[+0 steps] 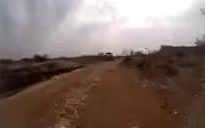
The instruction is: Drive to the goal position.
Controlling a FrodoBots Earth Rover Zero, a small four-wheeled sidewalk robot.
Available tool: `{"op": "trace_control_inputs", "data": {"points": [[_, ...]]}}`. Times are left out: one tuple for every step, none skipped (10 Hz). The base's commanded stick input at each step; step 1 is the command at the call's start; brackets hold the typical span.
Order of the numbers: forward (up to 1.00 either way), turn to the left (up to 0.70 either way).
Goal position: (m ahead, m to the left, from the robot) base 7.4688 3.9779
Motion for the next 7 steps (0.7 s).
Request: {"op": "trace_control_inputs", "data": {"points": [[0.5,-0.44],[0.5,-0.12],[0.5,0.0],[0.5,0.0],[0.5,0.0],[0.5,0.0],[0.5,0.0]]}}
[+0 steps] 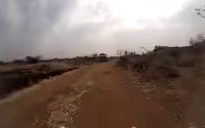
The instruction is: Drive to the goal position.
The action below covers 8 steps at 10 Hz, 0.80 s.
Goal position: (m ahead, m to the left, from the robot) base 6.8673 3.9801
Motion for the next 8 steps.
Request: {"op": "trace_control_inputs", "data": {"points": [[0.5,0.0],[0.5,0.0],[0.5,0.0],[0.5,0.0],[0.5,0.0],[0.5,0.0],[0.5,0.0],[0.5,-0.19]]}}
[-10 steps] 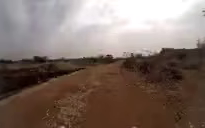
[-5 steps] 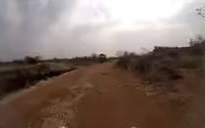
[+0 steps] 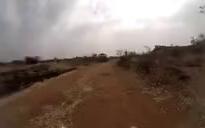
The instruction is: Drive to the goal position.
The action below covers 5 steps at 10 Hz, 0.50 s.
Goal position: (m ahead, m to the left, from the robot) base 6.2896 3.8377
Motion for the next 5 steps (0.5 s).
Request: {"op": "trace_control_inputs", "data": {"points": [[0.5,-0.45],[0.5,0.0],[0.5,0.0],[0.5,0.0],[0.5,0.0]]}}
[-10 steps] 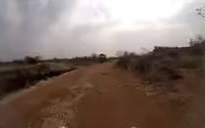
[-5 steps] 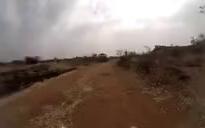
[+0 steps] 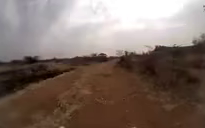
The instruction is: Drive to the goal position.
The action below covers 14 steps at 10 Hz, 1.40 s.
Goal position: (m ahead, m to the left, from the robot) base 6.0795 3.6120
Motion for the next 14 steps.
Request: {"op": "trace_control_inputs", "data": {"points": [[0.5,0.0],[0.5,0.0],[0.5,0.0],[0.5,0.0],[0.5,0.0],[0.5,0.0],[0.5,-0.4],[0.5,-0.45],[0.5,-0.24],[0.5,0.0],[0.5,0.0],[0.5,0.0],[0.5,0.0],[0.5,0.0]]}}
